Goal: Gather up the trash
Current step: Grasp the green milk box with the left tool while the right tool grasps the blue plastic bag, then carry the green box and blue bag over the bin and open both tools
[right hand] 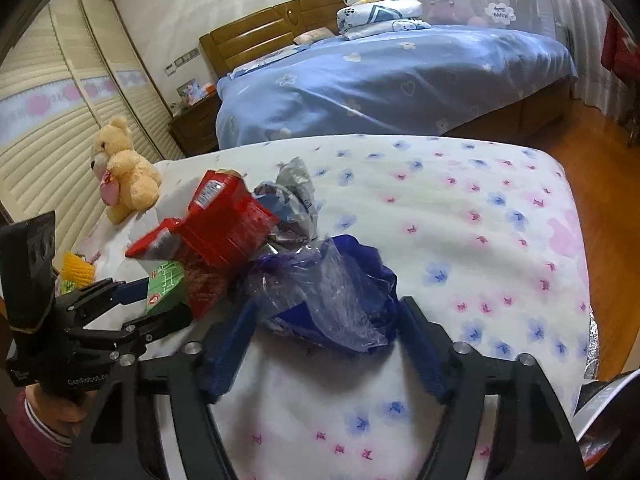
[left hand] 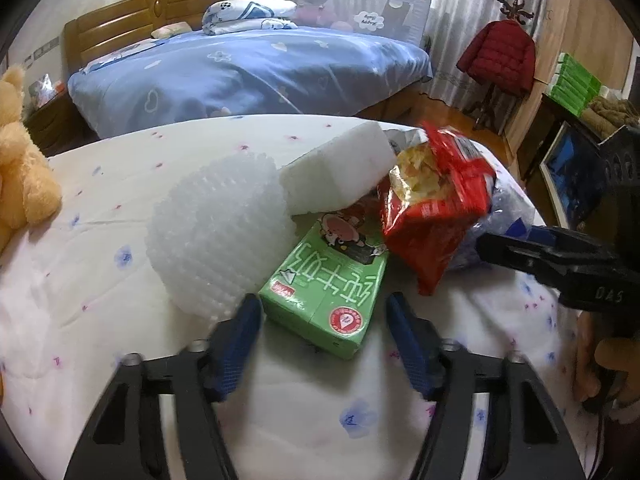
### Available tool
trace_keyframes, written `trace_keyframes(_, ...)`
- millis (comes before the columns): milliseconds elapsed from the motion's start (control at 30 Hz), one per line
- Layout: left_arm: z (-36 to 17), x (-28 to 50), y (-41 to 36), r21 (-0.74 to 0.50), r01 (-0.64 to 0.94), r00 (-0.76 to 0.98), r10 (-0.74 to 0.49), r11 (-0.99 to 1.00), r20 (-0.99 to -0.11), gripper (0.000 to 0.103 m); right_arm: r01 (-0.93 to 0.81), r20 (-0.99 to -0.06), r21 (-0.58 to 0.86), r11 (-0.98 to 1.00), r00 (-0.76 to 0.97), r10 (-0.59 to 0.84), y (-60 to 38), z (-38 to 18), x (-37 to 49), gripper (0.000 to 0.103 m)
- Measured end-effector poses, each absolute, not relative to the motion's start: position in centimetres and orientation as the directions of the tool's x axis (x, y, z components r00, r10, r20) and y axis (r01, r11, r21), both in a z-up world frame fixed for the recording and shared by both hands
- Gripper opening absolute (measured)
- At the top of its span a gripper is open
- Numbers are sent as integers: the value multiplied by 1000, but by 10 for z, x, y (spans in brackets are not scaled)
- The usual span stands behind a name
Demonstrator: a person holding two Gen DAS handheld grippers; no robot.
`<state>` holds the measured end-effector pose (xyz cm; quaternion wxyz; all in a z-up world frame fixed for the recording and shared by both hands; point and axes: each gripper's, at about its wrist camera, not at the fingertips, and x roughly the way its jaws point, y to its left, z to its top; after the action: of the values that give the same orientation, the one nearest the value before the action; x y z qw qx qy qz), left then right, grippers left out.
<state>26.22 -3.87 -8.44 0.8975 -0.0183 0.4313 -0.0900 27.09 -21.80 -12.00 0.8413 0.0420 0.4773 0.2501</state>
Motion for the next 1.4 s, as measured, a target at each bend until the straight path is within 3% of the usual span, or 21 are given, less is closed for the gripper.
trace_keyframes(133, -81, 257, -41, -90, 153, 626, -167, 984, -762, 51, -384, -782, 287, 877, 435, 446, -217, -116, 265, 61)
trace_keyframes(267, -78, 237, -43, -81, 154, 640, -162, 985, -751, 51, -374, -777, 294, 879, 442, 448, -220, -112, 248, 57)
trace_keyframes(900, -57, 132, -22, -193, 87, 679, -200, 977, -706, 51, -140, -724, 318, 938, 602, 336, -287, -85, 165, 56)
trace_keyframes(1400, -42, 95, -46, -221, 191, 671, -292, 956, -682, 51, -44, -714, 325, 945, 644, 276, -329, -76, 127, 56)
